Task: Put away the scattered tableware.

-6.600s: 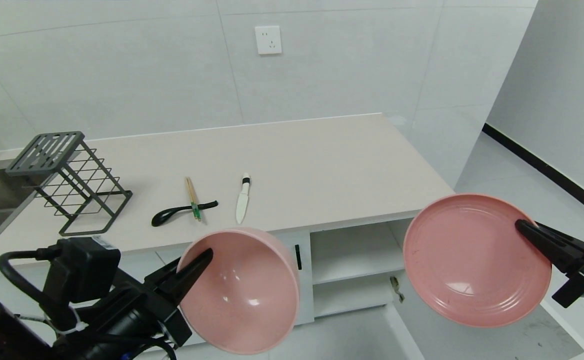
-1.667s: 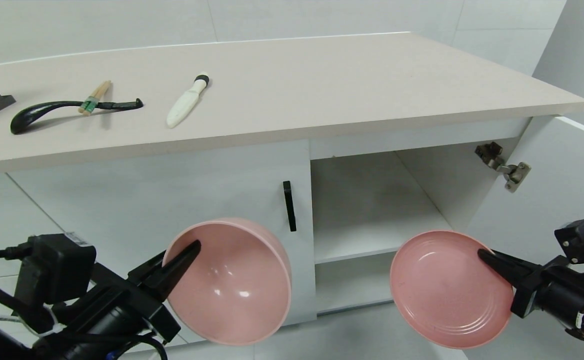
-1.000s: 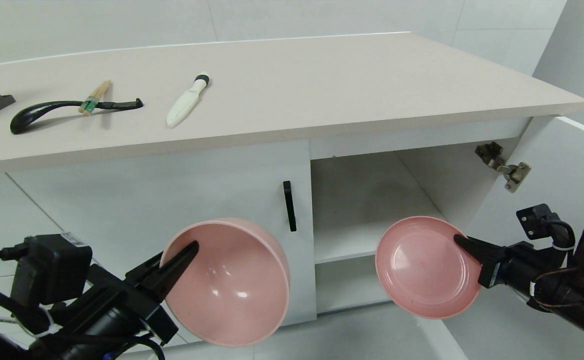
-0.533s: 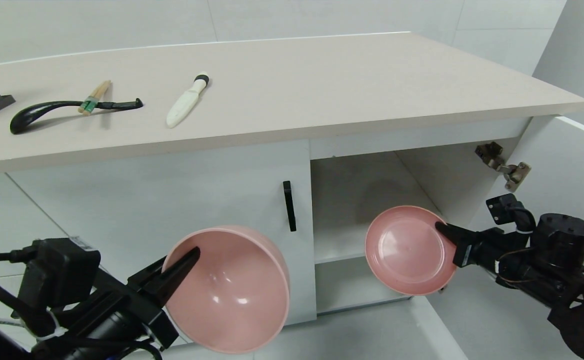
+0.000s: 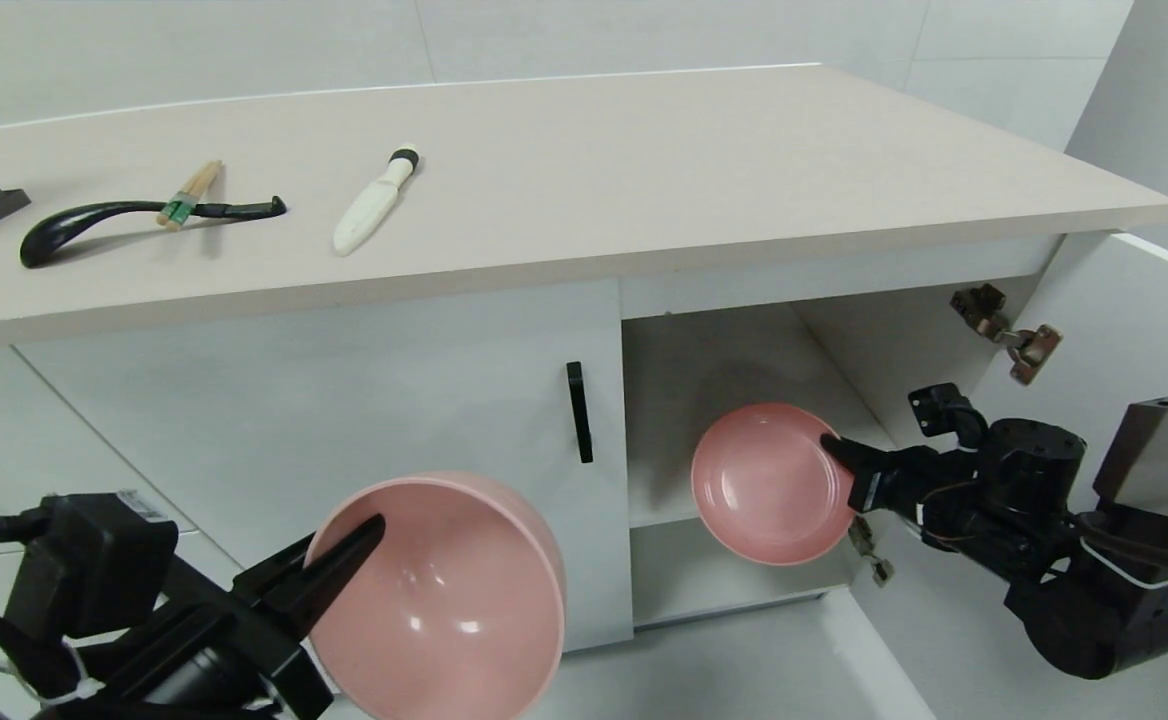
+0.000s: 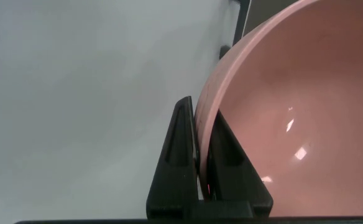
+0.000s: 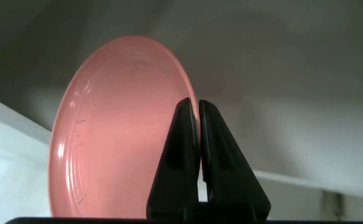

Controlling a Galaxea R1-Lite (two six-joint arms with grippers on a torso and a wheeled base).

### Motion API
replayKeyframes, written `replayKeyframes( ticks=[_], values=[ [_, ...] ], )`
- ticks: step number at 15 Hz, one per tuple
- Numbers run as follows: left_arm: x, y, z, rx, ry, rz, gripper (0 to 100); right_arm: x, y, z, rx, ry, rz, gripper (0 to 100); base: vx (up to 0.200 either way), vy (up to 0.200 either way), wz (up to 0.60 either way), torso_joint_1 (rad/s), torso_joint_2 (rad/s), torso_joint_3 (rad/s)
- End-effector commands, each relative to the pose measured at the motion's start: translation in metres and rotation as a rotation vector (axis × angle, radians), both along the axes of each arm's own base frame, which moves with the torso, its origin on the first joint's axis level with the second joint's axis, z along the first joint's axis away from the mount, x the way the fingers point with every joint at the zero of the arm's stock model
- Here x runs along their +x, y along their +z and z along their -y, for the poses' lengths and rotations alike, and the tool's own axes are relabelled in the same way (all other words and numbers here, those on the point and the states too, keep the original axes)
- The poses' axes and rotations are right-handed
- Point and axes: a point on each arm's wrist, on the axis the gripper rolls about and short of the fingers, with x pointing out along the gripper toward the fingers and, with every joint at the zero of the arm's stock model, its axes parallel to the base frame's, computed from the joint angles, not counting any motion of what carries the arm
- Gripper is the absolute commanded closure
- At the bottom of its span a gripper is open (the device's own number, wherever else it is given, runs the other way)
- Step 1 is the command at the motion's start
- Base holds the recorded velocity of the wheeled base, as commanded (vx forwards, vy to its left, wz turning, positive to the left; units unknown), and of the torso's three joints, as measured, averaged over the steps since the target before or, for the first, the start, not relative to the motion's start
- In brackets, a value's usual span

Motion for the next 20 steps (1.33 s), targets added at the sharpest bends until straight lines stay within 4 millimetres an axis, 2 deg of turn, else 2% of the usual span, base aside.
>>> replayKeyframes(
  ticks=[1, 5, 9, 14, 20],
  values=[
    [-0.013, 0.006, -0.008, -0.010, -0.001, 0.014, 100, 0.012, -0.008, -0.014, 0.007, 0.029, 0.010, 100, 0.000, 0.000, 0.00, 0.000, 0.00, 0.000],
    [-0.017, 0.012, -0.011, -0.038, 0.002, 0.044, 100, 0.036, -0.009, -0.021, 0.026, 0.013, 0.070, 100, 0.000, 0.000, 0.00, 0.000, 0.00, 0.000],
    [-0.003, 0.014, -0.002, -0.058, 0.002, 0.070, 100, 0.053, -0.013, -0.025, 0.053, 0.003, 0.098, 100, 0.000, 0.000, 0.00, 0.000, 0.00, 0.000],
    [0.017, 0.007, 0.012, -0.072, -0.005, 0.094, 100, 0.075, -0.024, -0.031, 0.074, 0.009, 0.132, 100, 0.000, 0.000, 0.00, 0.000, 0.00, 0.000],
    [0.015, 0.006, 0.018, -0.070, -0.041, 0.087, 100, 0.093, -0.022, -0.026, 0.082, -0.015, 0.165, 100, 0.000, 0.000, 0.00, 0.000, 0.00, 0.000]
  ],
)
